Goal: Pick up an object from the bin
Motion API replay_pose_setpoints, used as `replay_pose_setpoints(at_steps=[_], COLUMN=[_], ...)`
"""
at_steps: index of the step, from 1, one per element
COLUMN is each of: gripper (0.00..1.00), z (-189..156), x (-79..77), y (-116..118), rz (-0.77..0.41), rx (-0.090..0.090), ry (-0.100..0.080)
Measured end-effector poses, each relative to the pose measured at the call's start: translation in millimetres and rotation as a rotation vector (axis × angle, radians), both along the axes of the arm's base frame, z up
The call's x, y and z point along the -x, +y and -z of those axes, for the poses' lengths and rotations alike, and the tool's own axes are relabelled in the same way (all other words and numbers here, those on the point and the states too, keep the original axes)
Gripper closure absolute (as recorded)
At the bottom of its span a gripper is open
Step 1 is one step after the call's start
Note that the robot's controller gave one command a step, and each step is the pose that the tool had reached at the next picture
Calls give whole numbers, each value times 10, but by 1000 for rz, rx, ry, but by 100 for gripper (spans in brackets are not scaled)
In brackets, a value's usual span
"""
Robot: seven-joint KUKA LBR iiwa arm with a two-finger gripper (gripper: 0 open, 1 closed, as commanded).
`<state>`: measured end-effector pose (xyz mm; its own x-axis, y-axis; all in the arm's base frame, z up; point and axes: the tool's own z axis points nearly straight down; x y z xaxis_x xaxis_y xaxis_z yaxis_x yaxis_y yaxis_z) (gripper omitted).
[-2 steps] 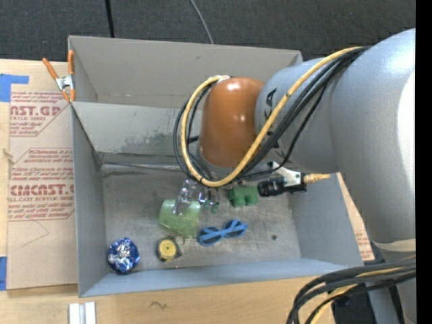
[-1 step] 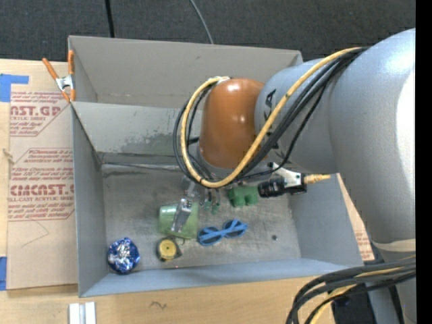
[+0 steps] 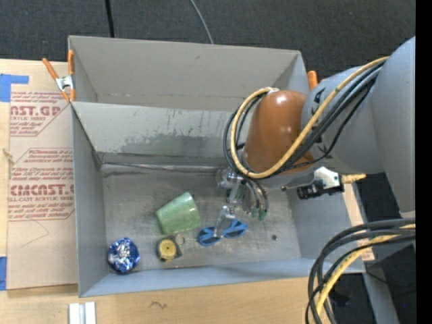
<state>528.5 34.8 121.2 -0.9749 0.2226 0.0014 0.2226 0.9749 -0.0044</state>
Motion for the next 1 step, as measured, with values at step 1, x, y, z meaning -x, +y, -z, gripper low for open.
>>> replay_pose_setpoints(at_steps=[1], gripper=[0], z=[491], x=[340], y=[-576], rz=[77], rx=[-2], ry=[-1])
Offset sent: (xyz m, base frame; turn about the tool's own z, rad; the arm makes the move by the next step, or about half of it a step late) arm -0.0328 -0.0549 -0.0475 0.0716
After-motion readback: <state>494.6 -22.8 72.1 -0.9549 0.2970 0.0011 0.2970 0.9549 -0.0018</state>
